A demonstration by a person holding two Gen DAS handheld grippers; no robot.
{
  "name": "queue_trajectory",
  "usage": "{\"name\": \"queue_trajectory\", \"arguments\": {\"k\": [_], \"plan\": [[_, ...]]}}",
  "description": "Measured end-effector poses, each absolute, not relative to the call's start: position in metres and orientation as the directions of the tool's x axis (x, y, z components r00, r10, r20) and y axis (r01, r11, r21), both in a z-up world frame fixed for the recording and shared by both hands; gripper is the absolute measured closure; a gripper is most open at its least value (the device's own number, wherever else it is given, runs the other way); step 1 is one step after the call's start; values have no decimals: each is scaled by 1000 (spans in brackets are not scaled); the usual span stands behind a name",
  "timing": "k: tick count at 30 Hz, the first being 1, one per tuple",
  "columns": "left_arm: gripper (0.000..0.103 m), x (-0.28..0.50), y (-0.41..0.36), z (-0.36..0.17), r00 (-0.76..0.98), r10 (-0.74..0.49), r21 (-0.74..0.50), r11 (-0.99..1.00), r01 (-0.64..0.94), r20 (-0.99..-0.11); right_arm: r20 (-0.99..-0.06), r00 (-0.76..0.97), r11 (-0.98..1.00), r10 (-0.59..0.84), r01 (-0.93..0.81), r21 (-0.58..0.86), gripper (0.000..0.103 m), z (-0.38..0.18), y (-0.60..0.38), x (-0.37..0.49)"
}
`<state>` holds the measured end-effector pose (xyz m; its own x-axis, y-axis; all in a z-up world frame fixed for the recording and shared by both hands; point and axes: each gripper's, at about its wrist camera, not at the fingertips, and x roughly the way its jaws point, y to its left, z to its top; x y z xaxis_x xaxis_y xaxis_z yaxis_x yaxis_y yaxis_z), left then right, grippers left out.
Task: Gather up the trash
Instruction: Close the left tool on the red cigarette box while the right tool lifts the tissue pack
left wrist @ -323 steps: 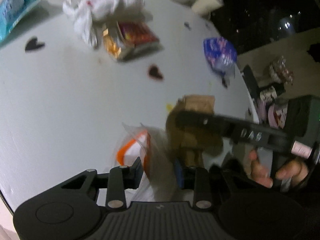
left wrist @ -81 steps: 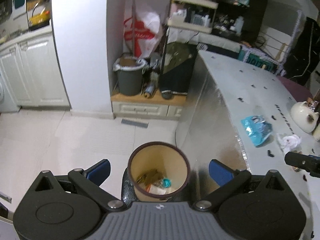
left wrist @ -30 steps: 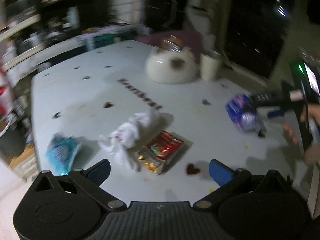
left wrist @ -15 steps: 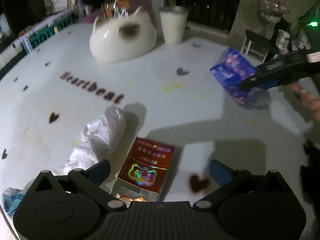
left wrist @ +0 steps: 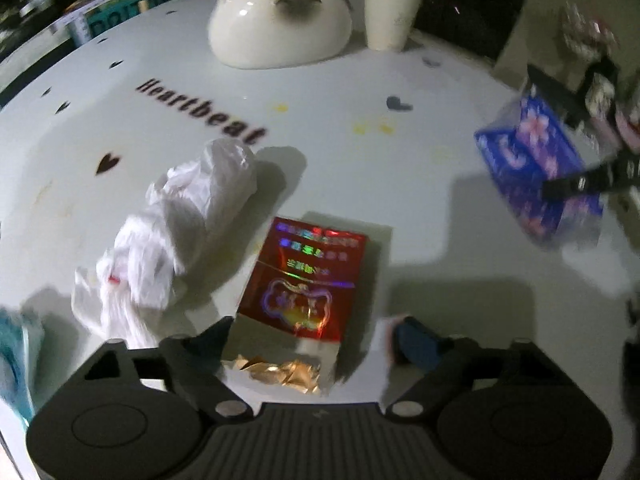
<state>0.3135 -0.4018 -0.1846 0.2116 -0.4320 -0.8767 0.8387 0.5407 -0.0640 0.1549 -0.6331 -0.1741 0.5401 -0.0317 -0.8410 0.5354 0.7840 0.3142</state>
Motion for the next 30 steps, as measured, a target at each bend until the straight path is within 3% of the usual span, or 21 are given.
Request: {"name": "queue_trajectory", "arguments": {"k": [4,10,17,22,30], "plan": [[27,300,-393,-184,258,-437,-75,612,787,-862,-846,534,821,-5,485,301,91,-172,-617,153],[28,288,-394,-181,313,-421,-84,699,710,-851,-849,527,854,33,426,298,95,-170,-594,146],[29,300,-411,-173,385,-399,-14,710,704,-832,-851,519,884,80,358,301,99,-167,-571,136],[49,312,-419,-178,356,-379,4,680,733,-854,-853,513,894,93,333,298,99,-166,-561,129],[51,302,-412,-179,324,-380,-28,685,728,-867,-858,506,901,84,330,283,100,-165,-556,125]]}}
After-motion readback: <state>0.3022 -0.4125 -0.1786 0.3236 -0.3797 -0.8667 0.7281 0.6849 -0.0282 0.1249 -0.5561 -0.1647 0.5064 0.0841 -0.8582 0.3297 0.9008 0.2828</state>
